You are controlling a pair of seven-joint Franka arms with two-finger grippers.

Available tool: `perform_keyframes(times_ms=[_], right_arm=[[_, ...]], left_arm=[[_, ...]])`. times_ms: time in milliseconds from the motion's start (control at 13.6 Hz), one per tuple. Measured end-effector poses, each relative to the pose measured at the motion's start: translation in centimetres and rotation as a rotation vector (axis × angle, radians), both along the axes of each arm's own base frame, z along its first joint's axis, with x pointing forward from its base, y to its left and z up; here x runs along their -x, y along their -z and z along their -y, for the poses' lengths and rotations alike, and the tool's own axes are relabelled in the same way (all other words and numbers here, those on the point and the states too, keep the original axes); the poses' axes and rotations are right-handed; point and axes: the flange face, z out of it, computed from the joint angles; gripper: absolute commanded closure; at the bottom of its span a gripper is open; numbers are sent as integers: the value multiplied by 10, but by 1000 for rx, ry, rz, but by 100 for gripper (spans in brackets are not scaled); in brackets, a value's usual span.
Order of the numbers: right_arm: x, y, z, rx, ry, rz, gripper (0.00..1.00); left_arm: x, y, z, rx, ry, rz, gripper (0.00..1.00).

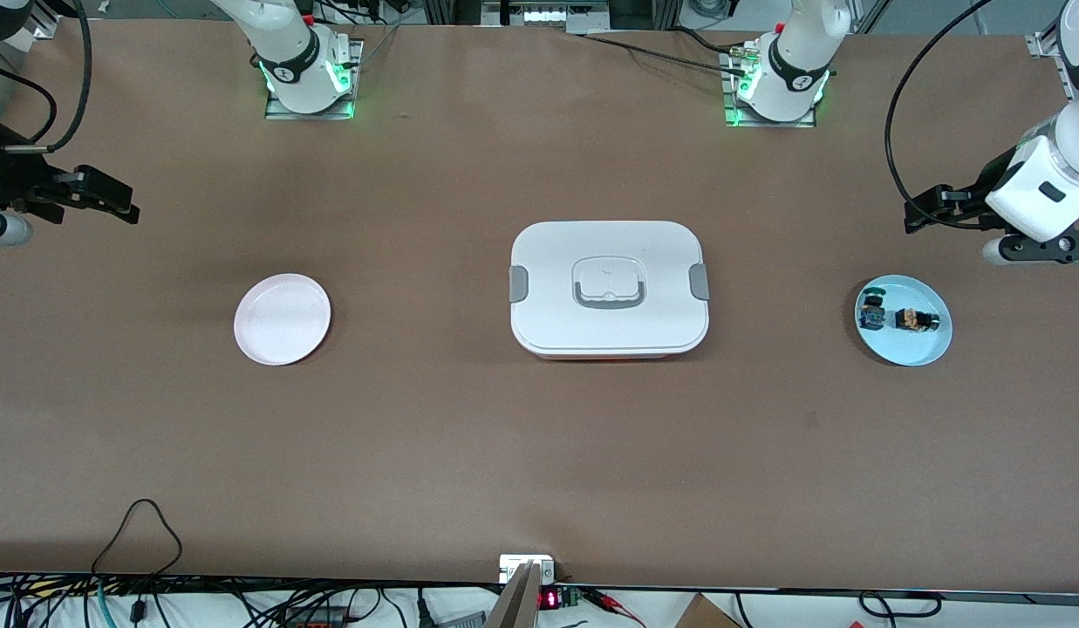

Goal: Transfer orange switch to right arm and place

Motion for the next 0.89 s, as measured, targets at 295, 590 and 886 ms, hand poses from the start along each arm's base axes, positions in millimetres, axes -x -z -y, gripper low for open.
perform_keyframes(times_ms=[295,590,886], right_arm=[[0,0,0,0,0,0,0],[0,1,0,0,0,-1,0],[-1,2,0,0,0,-4,0]], left_arm=[[-2,31,-15,-3,-32,-113,0],[-11,97,-96,8,-5,-243,0],[-15,204,-173,60,102,-157,0]])
